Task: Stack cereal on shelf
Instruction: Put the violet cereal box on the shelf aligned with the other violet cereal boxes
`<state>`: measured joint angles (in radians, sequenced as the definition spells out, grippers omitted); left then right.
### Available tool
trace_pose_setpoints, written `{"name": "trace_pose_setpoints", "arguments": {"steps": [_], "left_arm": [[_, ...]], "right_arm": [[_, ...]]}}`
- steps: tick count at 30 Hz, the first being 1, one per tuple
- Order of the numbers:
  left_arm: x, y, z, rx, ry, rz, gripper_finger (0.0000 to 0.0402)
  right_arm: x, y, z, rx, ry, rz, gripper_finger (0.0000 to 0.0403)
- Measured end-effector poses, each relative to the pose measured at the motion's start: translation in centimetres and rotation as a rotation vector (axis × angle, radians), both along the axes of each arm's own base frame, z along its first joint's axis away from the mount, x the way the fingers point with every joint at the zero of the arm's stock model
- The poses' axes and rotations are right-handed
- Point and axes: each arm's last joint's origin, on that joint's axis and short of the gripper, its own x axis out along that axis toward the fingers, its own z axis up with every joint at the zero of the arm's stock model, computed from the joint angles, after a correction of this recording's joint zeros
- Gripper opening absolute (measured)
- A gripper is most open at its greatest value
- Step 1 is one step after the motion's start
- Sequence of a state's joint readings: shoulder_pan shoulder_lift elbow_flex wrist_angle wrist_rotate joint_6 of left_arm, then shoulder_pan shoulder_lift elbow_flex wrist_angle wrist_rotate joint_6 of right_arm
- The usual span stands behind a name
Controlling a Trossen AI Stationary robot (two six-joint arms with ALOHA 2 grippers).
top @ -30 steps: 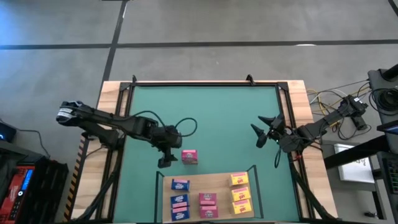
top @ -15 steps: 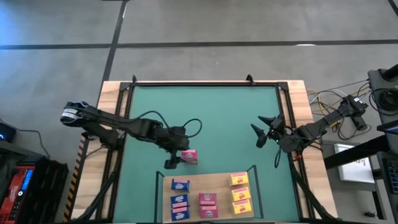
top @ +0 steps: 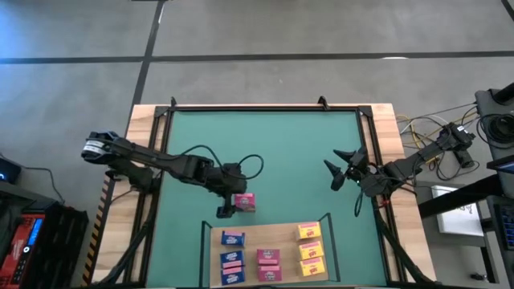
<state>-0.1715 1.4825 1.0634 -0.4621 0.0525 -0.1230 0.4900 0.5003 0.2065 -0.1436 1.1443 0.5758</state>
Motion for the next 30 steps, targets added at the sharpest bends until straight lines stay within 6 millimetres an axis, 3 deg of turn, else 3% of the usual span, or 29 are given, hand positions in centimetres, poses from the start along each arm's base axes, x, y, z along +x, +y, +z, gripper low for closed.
{"name": "trace_pose_setpoints", "arguments": {"steps": [25,30], "left_arm": [[1.6,-0.1,-3.2,0.035,0.091,0.079,0.0396],[1.6,-0.1,-3.4,0.041,0.095,0.079,0.0378]], "right_arm": [[0.0,0.0,0.0,0.000,0.000,0.000,0.0265],[0.0,0.0,0.0,0.000,0.000,0.000,0.0265]]}}
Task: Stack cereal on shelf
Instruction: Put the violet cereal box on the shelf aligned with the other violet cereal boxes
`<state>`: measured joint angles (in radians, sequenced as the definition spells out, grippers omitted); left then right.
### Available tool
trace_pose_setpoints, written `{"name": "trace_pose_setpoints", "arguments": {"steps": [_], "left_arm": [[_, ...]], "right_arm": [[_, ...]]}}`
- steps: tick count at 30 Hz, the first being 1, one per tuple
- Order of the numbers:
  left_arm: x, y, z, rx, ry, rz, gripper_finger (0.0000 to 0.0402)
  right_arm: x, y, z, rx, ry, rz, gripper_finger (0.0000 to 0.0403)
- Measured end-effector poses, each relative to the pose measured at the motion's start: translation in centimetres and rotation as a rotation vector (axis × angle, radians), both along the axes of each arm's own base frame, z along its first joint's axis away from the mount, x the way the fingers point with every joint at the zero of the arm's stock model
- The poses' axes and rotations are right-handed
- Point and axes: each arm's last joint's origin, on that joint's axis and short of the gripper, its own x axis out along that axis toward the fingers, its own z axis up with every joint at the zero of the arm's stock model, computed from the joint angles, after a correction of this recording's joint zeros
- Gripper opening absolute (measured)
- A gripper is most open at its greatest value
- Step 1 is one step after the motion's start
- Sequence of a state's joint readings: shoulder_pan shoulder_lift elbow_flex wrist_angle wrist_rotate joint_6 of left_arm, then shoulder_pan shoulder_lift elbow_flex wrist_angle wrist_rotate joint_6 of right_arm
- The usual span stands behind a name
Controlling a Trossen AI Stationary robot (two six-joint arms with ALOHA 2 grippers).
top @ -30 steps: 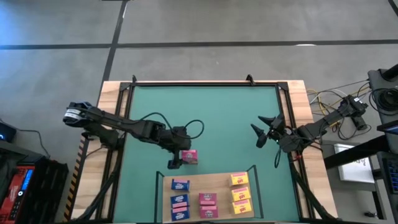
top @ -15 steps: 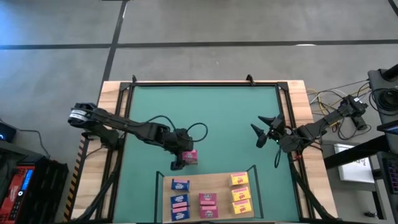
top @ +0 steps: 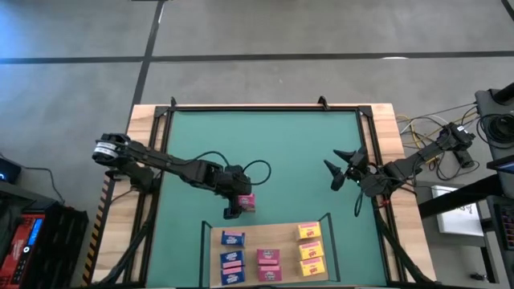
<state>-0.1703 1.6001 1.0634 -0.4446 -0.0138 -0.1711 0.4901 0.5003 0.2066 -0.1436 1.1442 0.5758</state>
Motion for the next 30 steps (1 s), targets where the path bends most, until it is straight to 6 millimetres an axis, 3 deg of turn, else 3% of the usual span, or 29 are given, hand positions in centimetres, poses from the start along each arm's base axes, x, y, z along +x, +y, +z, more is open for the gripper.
{"name": "trace_pose_setpoints", "arguments": {"steps": [15,30], "left_arm": [[0.6,-0.1,1.5,0.016,-0.045,-0.025,0.0221],[0.6,-0.1,1.6,0.009,-0.039,-0.018,0.0126]], "right_arm": [[0.0,0.0,0.0,0.000,-0.001,0.000,0.0265],[0.0,0.0,0.0,0.000,0.000,0.000,0.0265]]}}
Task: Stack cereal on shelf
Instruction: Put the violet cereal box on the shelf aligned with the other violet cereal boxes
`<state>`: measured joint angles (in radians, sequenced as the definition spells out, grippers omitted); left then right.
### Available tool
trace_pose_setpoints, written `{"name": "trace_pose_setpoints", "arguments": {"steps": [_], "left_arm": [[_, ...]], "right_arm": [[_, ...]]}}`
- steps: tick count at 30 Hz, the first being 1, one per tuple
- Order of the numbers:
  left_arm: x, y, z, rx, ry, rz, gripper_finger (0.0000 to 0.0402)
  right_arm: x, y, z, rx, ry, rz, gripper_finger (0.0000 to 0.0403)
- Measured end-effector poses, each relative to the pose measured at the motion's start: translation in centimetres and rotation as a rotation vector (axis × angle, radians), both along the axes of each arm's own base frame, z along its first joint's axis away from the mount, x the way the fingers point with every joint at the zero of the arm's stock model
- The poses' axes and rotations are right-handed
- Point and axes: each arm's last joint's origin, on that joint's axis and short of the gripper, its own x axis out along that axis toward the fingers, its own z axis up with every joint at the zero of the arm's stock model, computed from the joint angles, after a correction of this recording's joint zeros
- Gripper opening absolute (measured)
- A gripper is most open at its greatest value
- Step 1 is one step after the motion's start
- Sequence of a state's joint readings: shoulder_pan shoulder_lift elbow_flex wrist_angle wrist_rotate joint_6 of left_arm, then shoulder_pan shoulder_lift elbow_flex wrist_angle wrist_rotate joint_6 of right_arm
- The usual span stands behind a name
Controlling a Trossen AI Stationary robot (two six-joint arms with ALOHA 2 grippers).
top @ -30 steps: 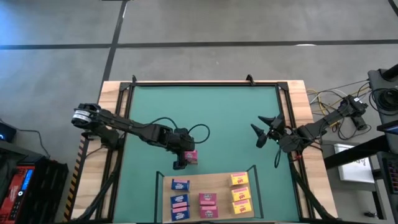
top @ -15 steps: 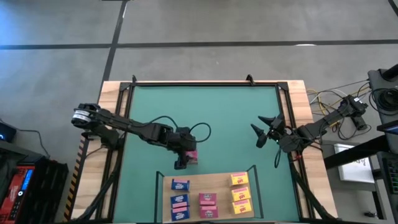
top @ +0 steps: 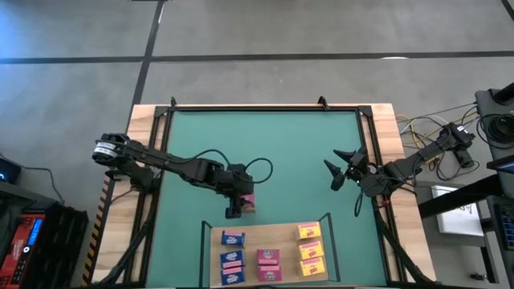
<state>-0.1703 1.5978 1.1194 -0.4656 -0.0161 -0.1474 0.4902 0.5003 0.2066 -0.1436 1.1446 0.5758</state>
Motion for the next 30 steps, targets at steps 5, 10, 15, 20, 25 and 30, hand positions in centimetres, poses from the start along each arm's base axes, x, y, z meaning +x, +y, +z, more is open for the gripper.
{"name": "trace_pose_setpoints", "arguments": {"steps": [5,10,15,20,25,30], "left_arm": [[0.4,-0.1,1.0,-0.022,-0.030,-0.021,0.0118],[0.8,-0.3,2.2,-0.039,-0.063,-0.051,0.0118],[1.2,-0.6,3.2,-0.081,-0.089,-0.097,0.0117],[1.3,-1.0,3.8,-0.110,-0.105,-0.127,0.0117],[1.6,-1.5,4.2,-0.132,-0.158,-0.162,0.0117],[1.9,-2.0,4.4,-0.136,-0.209,-0.228,0.0117]], "right_arm": [[0.0,0.0,0.0,0.000,0.000,0.000,0.0265],[0.0,0.0,0.0,0.000,0.000,0.000,0.0265],[0.0,0.0,0.0,0.000,-0.001,0.000,0.0265],[0.0,0.0,0.0,0.000,0.000,0.000,0.0265],[0.0,0.0,0.0,0.000,0.000,0.000,0.0265],[0.0,0.0,0.0,0.000,0.000,0.000,0.0265]]}}
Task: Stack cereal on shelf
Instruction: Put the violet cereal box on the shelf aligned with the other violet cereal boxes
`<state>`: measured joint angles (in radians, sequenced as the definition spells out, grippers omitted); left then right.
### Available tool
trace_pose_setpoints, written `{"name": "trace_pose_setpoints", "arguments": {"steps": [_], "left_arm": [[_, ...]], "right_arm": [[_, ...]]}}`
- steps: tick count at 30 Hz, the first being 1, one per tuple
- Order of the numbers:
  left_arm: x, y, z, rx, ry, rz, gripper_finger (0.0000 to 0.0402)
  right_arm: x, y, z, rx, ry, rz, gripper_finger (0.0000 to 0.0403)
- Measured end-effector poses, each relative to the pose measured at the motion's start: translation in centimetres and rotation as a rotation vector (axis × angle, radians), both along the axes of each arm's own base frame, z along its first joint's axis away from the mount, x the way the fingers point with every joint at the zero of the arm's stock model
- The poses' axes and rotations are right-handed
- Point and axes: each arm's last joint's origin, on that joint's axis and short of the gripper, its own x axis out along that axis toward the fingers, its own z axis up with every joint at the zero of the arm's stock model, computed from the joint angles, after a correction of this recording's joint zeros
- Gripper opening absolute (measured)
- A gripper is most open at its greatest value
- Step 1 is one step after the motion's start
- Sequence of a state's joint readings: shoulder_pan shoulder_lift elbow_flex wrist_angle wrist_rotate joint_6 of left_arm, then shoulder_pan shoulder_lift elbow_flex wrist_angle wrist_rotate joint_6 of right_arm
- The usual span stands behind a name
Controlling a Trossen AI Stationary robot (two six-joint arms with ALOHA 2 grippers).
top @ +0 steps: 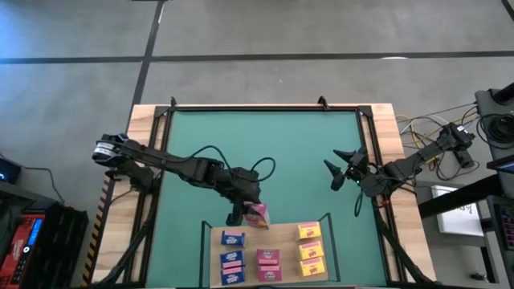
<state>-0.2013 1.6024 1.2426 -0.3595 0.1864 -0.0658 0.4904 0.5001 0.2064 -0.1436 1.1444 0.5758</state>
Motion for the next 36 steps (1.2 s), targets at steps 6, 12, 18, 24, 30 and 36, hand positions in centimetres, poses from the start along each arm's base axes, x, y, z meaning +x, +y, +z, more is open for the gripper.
{"name": "trace_pose_setpoints", "arguments": {"steps": [6,12,18,24,30,36], "left_arm": [[-0.2,-1.1,0.1,-0.018,-0.011,-0.028,0.0117],[-0.3,-2.2,0.2,-0.028,-0.032,-0.054,0.0117],[0.1,-2.5,-0.3,-0.027,-0.051,-0.052,0.0117],[1.0,-2.8,-1.6,-0.023,-0.036,-0.067,0.0117],[1.3,-3.0,-1.5,-0.030,-0.035,-0.065,0.0117],[1.6,-3.4,-1.7,-0.035,-0.031,-0.068,0.0117]], "right_arm": [[0.0,0.0,0.0,0.000,0.000,0.000,0.0265],[0.0,0.0,0.0,0.000,0.000,-0.001,0.0265],[0.0,0.0,0.0,0.000,0.000,-0.001,0.0265],[0.0,0.0,0.0,0.000,0.000,0.000,0.0265],[0.0,0.0,0.0,0.000,0.000,0.000,0.0265],[0.0,0.0,0.0,0.000,0.000,0.000,0.0265]]}}
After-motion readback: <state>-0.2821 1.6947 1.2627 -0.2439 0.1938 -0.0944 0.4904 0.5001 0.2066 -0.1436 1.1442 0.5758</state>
